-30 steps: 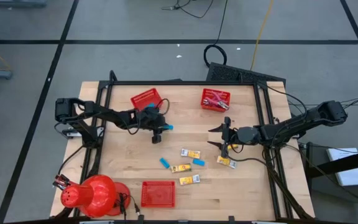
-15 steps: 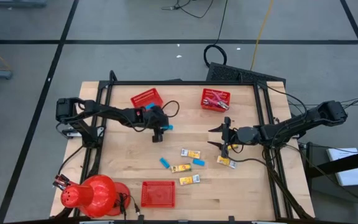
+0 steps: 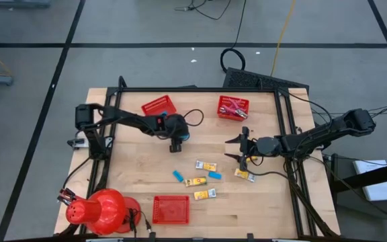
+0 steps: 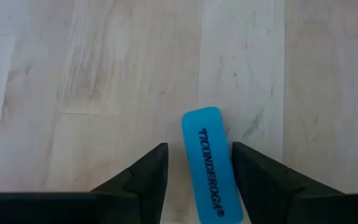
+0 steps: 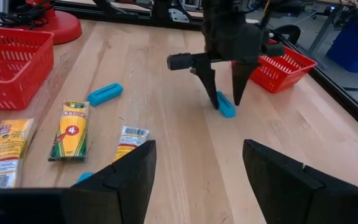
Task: Pick & Place School Supplies
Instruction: Put the blue eraser into the top left red bin
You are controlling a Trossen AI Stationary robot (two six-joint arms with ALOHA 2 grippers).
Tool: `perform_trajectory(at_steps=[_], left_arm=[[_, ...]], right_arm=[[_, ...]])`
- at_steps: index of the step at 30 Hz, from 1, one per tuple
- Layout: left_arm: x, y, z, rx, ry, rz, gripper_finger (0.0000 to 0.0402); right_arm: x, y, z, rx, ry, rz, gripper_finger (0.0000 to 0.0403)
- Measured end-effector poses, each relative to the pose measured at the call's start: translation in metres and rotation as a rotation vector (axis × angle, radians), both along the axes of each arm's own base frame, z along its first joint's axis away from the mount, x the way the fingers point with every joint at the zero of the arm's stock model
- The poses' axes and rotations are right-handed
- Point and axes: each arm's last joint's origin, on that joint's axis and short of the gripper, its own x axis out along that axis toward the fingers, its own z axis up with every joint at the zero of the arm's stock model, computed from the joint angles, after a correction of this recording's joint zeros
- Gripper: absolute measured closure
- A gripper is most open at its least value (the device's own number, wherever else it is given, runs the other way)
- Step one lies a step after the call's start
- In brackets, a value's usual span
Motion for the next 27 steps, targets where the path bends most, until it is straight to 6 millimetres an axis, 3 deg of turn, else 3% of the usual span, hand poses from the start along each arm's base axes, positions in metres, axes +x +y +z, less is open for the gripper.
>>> perform_trajectory(at_steps=[5, 11, 19, 27], left_arm=[[0.004, 0.001, 0.0, -0.017, 0.055, 0.003, 0.0245], [0.002, -0.001, -0.002, -0.057, 0.072, 0.004, 0.0355], [0.005, -0.006, -0.001, -0.035, 0.048, 0.01, 0.0356], [0.006, -0.007, 0.016, -0.02, -0.042, 0.054, 0.0356]], right_arm=[[0.0, 0.0, 0.0, 0.003, 0.002, 0.002, 0.0172], [0.0, 0.0, 0.0, 0.004, 0.001, 0.002, 0.0172], [0.0, 0.0, 0.0, 0.005, -0.003, 0.001, 0.0172], [0.0, 0.0, 0.0, 0.009, -0.003, 0.0, 0.0172]])
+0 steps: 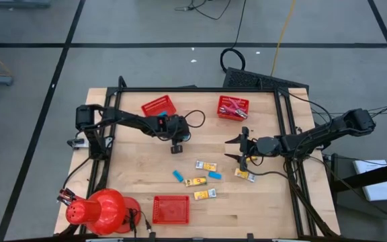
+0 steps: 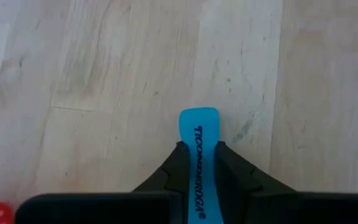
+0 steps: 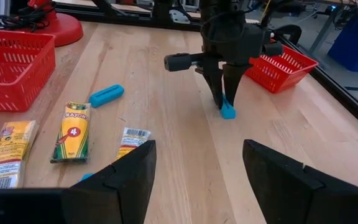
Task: Pick & Place School Supplies
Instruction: Put the blue eraser into the top left red bin
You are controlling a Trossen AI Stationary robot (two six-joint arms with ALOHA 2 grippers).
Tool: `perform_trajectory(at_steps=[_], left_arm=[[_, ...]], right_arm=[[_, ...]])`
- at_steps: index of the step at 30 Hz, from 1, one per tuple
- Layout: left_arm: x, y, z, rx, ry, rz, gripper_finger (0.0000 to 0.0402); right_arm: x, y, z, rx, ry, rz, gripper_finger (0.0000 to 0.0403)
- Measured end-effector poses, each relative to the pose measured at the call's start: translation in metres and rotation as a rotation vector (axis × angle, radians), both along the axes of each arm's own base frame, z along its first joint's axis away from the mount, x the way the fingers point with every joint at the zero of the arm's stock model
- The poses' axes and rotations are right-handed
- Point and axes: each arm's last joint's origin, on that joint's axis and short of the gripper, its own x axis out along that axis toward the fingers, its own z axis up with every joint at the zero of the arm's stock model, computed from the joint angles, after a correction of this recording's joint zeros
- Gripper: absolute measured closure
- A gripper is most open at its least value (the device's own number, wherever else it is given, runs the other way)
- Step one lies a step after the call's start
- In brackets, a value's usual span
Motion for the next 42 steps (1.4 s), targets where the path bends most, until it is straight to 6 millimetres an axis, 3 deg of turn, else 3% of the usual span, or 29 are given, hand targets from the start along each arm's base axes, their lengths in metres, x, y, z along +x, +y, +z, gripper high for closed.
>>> perform_trajectory(at_steps=[11, 14, 18, 32, 42], left_arm=[[-0.002, 0.002, 0.023, 0.08, -0.087, 0.056, 0.036], [-0.004, 0.008, 0.024, 0.107, -0.113, 0.084, 0.039], [-0.016, 0.018, 0.025, 0.112, -0.179, 0.126, 0.0399], [-0.09, 0.032, 0.03, 0.101, -0.333, 0.264, 0.04], [-0.097, 0.028, 0.025, 0.073, -0.37, 0.239, 0.0401]], right_arm=[[0.0, 0.001, 0.0, 0.001, 0.0, 0.005, 0.0172], [0.0, 0.002, 0.0, 0.003, 0.001, 0.011, 0.0172], [-0.001, 0.004, -0.001, 0.009, 0.006, 0.014, 0.0172], [-0.001, 0.005, -0.001, 0.018, 0.013, 0.019, 0.0172], [0.001, 0.015, -0.008, 0.174, 0.055, 0.17, 0.0172]])
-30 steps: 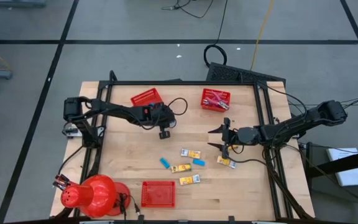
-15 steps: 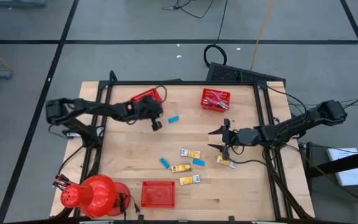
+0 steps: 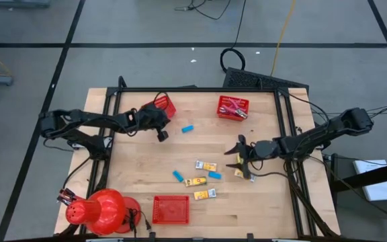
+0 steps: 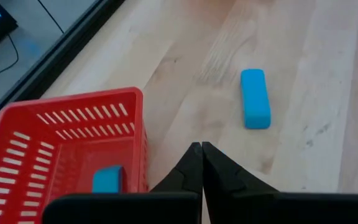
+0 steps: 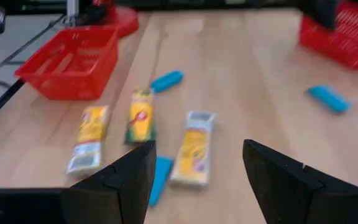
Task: Pick & Place School Supplies
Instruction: Put the blue eraser into the top left red bin
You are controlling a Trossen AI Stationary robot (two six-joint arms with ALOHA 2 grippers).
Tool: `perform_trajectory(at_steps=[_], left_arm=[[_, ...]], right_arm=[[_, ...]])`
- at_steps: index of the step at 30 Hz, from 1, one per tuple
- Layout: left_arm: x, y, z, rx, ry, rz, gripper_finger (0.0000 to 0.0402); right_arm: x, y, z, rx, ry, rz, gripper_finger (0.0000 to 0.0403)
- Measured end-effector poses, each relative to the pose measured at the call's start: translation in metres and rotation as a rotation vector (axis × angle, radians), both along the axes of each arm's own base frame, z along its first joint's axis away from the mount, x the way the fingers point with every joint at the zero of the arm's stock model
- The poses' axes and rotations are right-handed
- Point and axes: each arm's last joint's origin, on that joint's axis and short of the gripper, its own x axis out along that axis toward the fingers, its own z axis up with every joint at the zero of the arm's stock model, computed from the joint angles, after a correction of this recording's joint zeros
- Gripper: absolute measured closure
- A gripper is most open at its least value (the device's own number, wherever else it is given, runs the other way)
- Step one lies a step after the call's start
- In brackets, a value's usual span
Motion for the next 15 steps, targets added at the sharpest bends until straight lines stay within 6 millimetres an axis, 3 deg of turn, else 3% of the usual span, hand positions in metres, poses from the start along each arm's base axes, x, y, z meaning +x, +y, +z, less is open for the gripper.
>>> perform_trajectory(at_steps=[8, 15], left_arm=[[0.002, 0.0, 0.003, 0.008, -0.036, -0.033, 0.0401], [0.01, -0.002, 0.008, -0.053, -0.144, -0.107, 0.0401]], right_arm=[[0.026, 0.031, -0.017, -0.018, 0.124, 0.037, 0.0172], [0.05, 0.032, -0.018, -0.079, 0.16, 0.029, 0.0172]])
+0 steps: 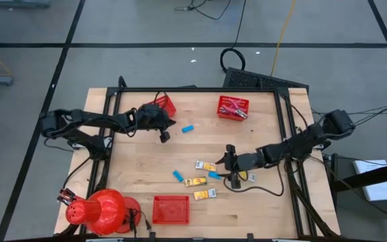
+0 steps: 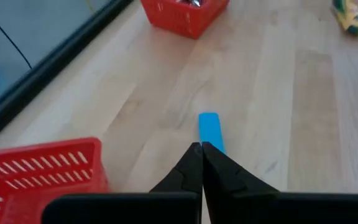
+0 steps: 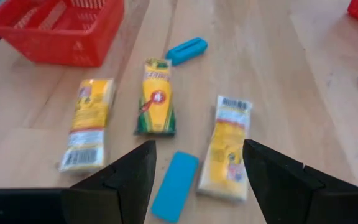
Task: Pick & Place School Supplies
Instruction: Put the blue eraser into the top left red bin
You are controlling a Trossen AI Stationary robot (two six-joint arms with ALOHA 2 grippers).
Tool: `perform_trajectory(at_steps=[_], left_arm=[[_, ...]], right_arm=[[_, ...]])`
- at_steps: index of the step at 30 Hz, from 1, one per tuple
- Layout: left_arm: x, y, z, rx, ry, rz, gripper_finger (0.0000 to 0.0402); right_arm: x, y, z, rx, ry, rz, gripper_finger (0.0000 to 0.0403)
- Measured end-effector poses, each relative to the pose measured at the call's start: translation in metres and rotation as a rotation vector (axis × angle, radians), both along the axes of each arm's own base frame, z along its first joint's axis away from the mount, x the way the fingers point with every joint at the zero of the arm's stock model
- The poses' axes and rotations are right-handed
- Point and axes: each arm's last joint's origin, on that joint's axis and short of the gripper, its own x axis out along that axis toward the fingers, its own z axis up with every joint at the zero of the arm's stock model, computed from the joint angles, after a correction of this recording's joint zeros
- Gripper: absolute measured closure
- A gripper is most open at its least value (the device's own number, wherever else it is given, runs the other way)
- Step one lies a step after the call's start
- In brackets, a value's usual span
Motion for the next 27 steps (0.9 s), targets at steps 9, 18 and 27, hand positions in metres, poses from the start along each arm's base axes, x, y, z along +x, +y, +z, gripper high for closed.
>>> perform_trajectory(at_steps=[9, 18, 27], left_arm=[[0.001, -0.002, 0.0, -0.008, -0.008, -0.011, 0.0397], [0.002, -0.003, 0.0, -0.003, -0.011, -0.025, 0.0377], [0.003, -0.003, 0.001, 0.015, -0.013, -0.027, 0.0385]], right_arm=[[-0.003, -0.001, -0.005, 0.09, 0.15, -0.028, 0.0172], [-0.007, 0.017, -0.021, 0.144, 0.209, -0.091, 0.0172], [0.011, 0.024, -0.053, 0.158, 0.206, -0.151, 0.0172]])
